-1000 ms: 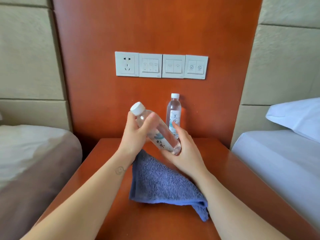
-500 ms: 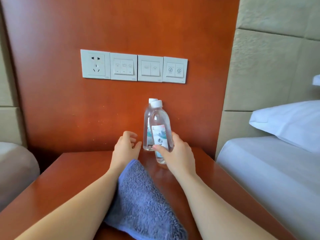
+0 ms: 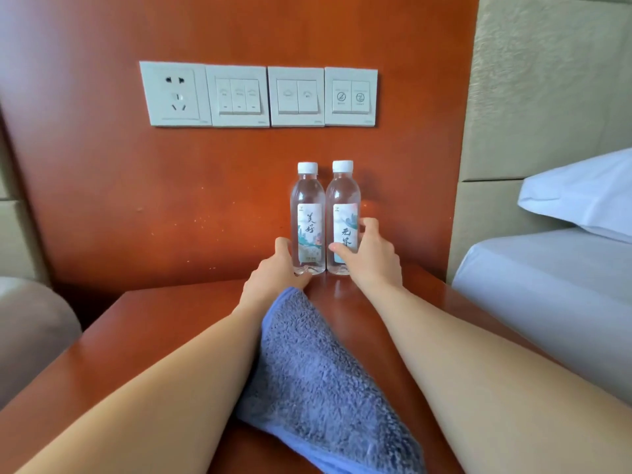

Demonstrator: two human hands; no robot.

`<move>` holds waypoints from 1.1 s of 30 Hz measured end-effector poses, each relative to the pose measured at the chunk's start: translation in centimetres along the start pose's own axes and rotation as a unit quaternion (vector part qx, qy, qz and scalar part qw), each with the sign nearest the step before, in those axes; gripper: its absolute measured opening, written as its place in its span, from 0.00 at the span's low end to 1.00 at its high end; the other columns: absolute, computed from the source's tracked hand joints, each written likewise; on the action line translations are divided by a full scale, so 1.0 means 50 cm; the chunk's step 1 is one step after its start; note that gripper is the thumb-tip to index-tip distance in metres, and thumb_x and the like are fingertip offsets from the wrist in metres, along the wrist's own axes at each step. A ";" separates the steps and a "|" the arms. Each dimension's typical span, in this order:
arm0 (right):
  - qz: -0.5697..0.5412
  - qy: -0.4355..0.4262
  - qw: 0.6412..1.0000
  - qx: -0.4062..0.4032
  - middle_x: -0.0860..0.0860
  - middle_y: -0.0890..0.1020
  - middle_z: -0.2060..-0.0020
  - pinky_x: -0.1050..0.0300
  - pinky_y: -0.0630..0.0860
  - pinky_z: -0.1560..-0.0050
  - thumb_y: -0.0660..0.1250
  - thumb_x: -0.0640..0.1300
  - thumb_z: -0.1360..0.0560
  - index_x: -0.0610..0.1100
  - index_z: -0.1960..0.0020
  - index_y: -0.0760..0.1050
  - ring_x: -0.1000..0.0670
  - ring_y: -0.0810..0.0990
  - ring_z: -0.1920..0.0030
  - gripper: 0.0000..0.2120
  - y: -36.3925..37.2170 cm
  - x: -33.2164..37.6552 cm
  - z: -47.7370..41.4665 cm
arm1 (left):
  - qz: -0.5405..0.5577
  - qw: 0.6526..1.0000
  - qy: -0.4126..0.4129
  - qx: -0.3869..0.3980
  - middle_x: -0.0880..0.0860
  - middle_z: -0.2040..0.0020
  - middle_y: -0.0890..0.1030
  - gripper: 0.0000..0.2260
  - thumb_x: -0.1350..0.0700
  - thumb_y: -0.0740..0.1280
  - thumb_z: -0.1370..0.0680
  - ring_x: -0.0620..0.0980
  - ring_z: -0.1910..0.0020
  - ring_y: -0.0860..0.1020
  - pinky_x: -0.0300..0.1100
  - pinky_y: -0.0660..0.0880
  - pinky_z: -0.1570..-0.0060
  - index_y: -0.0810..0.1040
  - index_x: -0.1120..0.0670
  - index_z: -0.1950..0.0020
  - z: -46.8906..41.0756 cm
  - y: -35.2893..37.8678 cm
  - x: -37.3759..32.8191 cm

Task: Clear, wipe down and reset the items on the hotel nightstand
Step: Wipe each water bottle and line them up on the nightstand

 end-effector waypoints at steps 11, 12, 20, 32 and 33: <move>0.018 -0.018 1.000 -0.001 0.46 0.80 0.41 0.50 0.71 0.49 0.71 0.56 0.27 0.46 0.34 0.64 0.40 0.77 0.40 0.28 0.028 0.003 -0.033 | -0.027 0.999 0.029 -0.007 0.51 0.47 0.76 0.11 0.53 0.63 0.22 0.56 0.54 0.78 0.54 0.77 0.52 0.61 0.46 0.45 -0.003 0.002 -0.015; 0.016 -0.019 1.000 -0.001 0.46 0.79 0.41 0.50 0.71 0.49 0.71 0.56 0.27 0.46 0.34 0.64 0.40 0.77 0.40 0.29 0.029 0.002 -0.035 | -0.039 0.999 0.025 -0.002 0.51 0.48 0.75 0.09 0.54 0.62 0.22 0.55 0.55 0.77 0.53 0.77 0.53 0.63 0.46 0.45 -0.005 0.004 -0.014; 0.063 -0.065 0.988 -0.123 0.48 0.76 0.37 0.49 0.72 0.48 0.62 0.59 0.23 0.47 0.29 0.62 0.42 0.74 0.38 0.28 -0.036 0.040 0.015 | -0.034 0.999 0.008 -0.013 0.51 0.48 0.71 0.09 0.53 0.61 0.22 0.52 0.57 0.77 0.45 0.74 0.56 0.71 0.46 0.43 -0.007 -0.004 -0.011; 0.117 -0.071 0.983 -0.126 0.50 0.82 0.49 0.56 0.66 0.60 0.60 0.45 0.23 0.49 0.42 0.72 0.43 0.77 0.47 0.11 -0.151 0.040 0.153 | -0.020 0.975 -0.050 -0.214 0.54 0.43 0.76 0.14 0.60 0.58 0.25 0.58 0.45 0.76 0.54 0.73 0.44 0.78 0.50 0.45 0.148 -0.158 0.003; 0.113 -0.062 0.984 -0.123 0.50 0.82 0.49 0.56 0.65 0.60 0.61 0.45 0.23 0.49 0.42 0.72 0.43 0.77 0.47 0.11 -0.162 0.041 0.169 | -0.010 0.973 -0.054 -0.223 0.54 0.43 0.76 0.14 0.60 0.58 0.25 0.58 0.44 0.76 0.54 0.73 0.44 0.78 0.50 0.44 0.168 -0.169 0.006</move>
Point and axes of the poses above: each hand's wrist, its own z-axis away from the middle knuckle, its own y-axis out of the palm, x = y × z, the point moved 10 cm from there along -z, towards the middle knuckle
